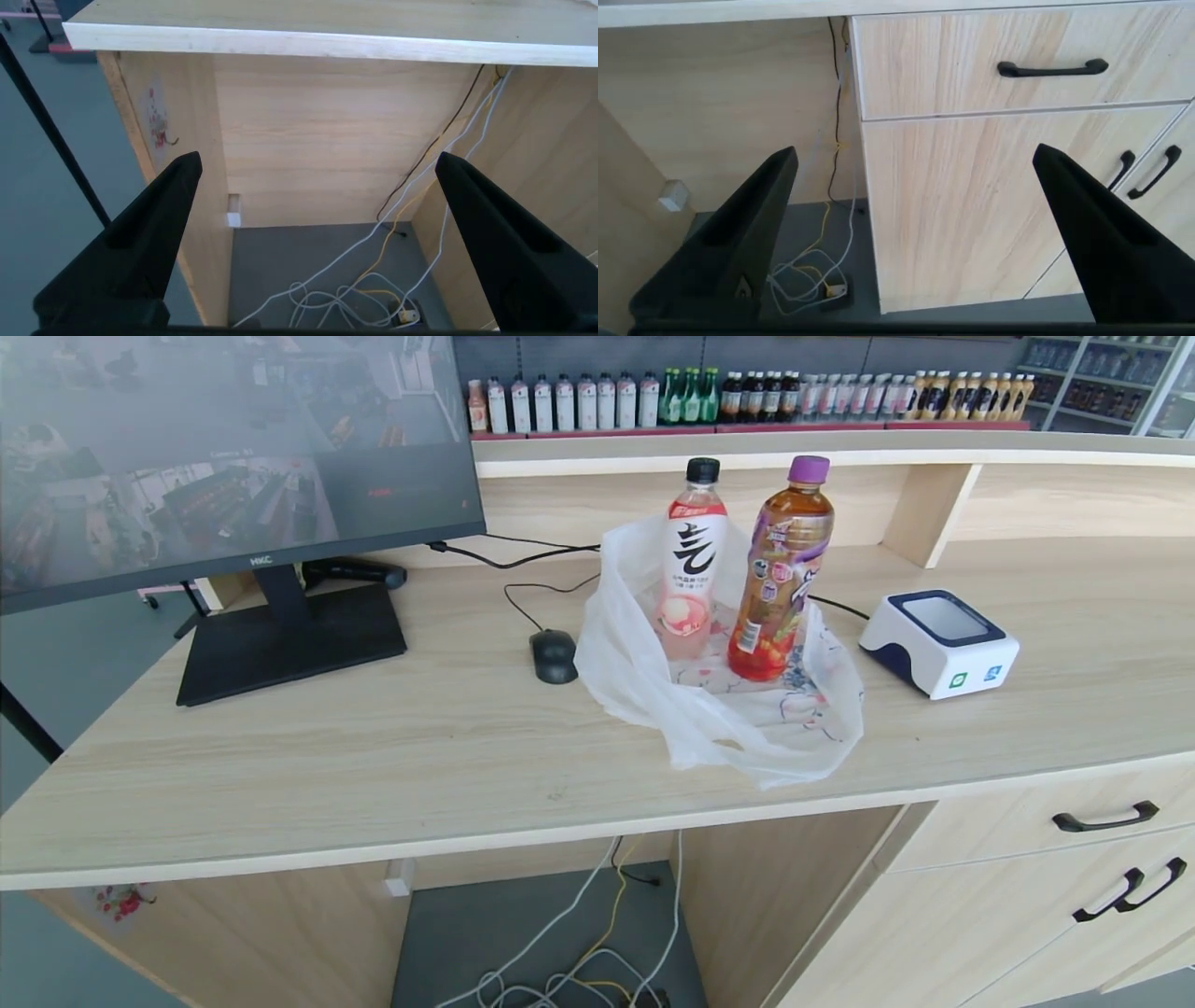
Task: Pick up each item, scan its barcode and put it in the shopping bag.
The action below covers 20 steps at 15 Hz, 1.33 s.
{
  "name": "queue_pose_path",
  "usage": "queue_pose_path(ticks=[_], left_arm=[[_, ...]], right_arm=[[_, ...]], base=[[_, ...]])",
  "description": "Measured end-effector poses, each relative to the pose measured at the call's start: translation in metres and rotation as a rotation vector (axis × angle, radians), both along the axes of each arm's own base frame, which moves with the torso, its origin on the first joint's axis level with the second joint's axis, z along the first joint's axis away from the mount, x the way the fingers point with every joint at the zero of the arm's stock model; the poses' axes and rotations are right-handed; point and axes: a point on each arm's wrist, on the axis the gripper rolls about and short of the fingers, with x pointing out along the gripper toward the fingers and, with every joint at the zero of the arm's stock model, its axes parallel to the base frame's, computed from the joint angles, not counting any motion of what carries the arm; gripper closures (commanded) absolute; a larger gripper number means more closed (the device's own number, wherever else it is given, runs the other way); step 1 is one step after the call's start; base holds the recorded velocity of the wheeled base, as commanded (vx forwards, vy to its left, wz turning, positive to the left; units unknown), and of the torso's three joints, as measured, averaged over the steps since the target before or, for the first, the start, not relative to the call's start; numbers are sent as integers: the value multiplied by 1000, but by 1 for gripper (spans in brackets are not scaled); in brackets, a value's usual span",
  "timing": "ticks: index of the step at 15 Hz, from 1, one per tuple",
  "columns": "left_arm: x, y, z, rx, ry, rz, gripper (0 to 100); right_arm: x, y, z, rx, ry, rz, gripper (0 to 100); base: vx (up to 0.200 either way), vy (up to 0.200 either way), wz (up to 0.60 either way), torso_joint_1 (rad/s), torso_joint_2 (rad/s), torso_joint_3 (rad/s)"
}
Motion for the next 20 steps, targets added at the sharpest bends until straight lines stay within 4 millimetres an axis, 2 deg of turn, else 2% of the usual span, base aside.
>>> queue_pose_path(ticks=[3,13,15,20], left_arm=[[0,0,0,0,0,0,0],[0,0,0,-4,0,1,0],[0,0,0,-5,0,1,0],[0,0,0,-6,0,2,0]], right_arm=[[0,0,0,0,0,0,0],[0,0,0,-9,0,0,0],[0,0,0,-8,0,0,0],[0,0,0,-4,0,0,0]], base=[[0,0,0,0,0,0],[0,-200,0,2,3,1],[0,-200,600,2,2,2],[0,-200,0,1,3,2]])
